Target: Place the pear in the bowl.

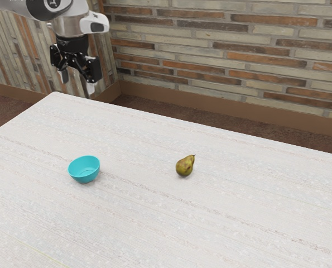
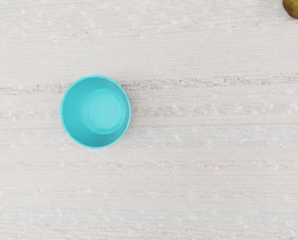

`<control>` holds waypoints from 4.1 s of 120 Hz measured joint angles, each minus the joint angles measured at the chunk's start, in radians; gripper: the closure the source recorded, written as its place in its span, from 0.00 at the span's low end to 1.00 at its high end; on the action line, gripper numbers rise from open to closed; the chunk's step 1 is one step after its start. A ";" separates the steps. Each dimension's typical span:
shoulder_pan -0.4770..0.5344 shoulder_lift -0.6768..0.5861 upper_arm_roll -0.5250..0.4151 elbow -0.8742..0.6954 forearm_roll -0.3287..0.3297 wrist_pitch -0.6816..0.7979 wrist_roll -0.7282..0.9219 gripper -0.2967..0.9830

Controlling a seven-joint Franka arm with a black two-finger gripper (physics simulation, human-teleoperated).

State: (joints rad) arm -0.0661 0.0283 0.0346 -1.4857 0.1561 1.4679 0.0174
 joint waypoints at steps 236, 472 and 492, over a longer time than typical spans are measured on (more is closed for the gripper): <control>0.010 0.897 -0.243 0.374 -0.098 0.602 0.187 0.23; 0.010 0.885 -0.239 0.319 -0.094 0.714 0.298 0.45; 0.019 0.698 -0.191 0.124 -0.096 0.726 0.293 0.46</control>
State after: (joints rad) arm -0.0476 0.7266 -0.1560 -1.3620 0.0596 2.1943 0.3106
